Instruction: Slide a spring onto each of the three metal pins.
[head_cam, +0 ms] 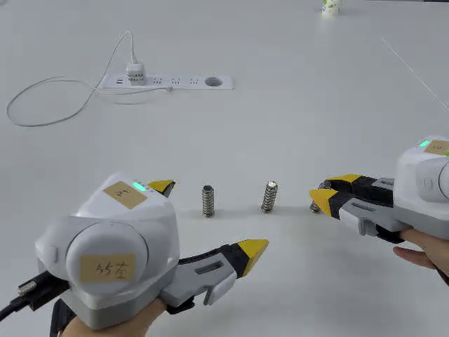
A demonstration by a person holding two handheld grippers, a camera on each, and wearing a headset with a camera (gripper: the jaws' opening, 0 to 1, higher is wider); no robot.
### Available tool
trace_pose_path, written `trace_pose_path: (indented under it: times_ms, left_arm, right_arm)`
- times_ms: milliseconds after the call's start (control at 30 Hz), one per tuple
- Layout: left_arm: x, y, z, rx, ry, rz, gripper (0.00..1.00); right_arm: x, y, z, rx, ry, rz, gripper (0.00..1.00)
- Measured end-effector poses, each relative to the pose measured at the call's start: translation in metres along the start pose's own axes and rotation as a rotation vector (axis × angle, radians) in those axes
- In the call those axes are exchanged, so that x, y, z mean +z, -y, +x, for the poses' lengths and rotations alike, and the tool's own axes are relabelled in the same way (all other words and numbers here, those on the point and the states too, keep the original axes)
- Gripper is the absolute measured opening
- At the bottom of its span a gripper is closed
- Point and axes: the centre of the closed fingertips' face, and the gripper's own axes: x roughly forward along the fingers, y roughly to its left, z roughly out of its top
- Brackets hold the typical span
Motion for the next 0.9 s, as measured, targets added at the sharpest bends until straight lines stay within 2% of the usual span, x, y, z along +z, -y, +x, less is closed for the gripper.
trace_pose_path:
  times_ms: [300, 400, 600, 900]
  left_arm:
    - [0.002, -0.007, -0.003, 0.008, -0.016, 0.001, 0.83]
    - [0.002, -0.011, -0.005, 0.005, -0.018, -0.037, 0.83]
    - [0.003, -0.016, -0.013, 0.006, -0.023, -0.047, 0.83]
    - [0.005, -0.016, -0.025, -0.009, -0.039, -0.032, 0.84]
  right_arm:
    - [0.011, -0.004, -0.012, 0.017, -0.007, 0.043, 0.29]
    - [0.013, -0.006, -0.017, 0.025, -0.012, 0.058, 0.32]
    - [0.018, -0.009, -0.031, 0.034, -0.005, 0.066, 0.41]
    - [0.020, -0.015, -0.049, 0.051, -0.007, 0.082, 0.54]
